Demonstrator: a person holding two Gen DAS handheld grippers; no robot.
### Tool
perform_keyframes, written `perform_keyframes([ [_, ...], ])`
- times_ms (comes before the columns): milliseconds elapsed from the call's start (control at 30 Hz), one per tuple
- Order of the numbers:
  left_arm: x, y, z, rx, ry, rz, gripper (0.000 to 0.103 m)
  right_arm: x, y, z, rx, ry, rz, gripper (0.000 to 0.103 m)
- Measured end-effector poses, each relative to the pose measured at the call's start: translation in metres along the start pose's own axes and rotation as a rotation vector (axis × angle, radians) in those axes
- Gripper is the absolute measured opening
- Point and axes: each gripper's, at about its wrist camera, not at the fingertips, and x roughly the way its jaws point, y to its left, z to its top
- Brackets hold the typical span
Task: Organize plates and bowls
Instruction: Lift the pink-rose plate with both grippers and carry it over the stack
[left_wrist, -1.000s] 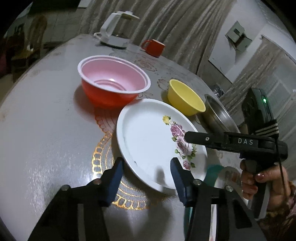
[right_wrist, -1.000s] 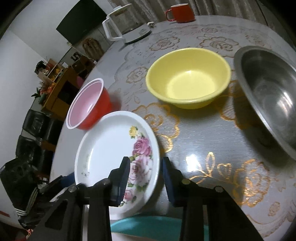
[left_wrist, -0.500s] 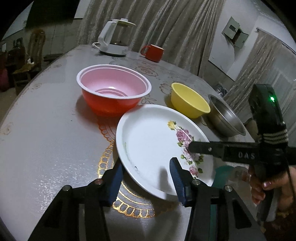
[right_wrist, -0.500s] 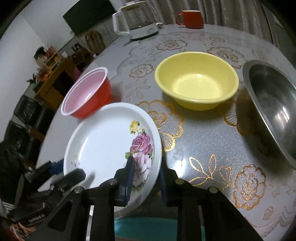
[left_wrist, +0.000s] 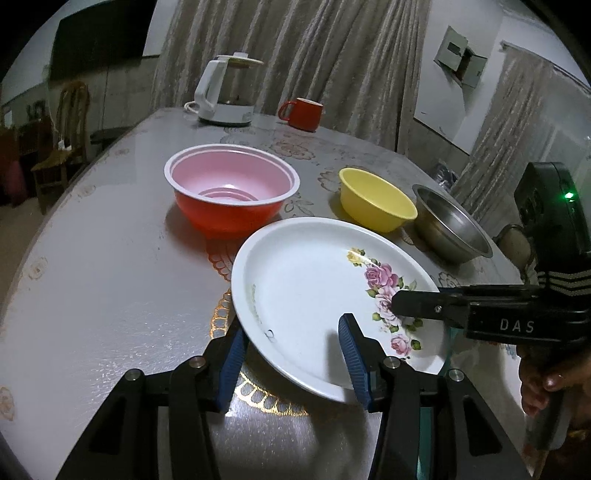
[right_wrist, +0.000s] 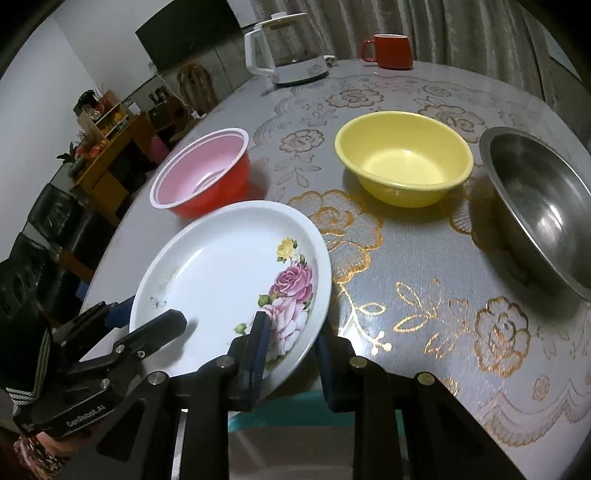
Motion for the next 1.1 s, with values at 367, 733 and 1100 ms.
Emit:
perform_keyframes([
  [367,-0.021,-0.007,-0.006,0.039,-0.037,0.003,0.050,-0.032,0.018,-0.019,-0.037,-0.105,-0.025,0.024],
  [733,-0.041,-0.025,-0.013,0.065,-0.048,-0.027,0.050,-0.057,0.018,-0.041,0.017,-0.156,0.002,0.024],
  [1100,-0.060,-0.049,-0.023,0.109,-0.059,-0.058,0.050,-0.085,0.013,-0.075,0.080,-0.207,0.020,0.024],
])
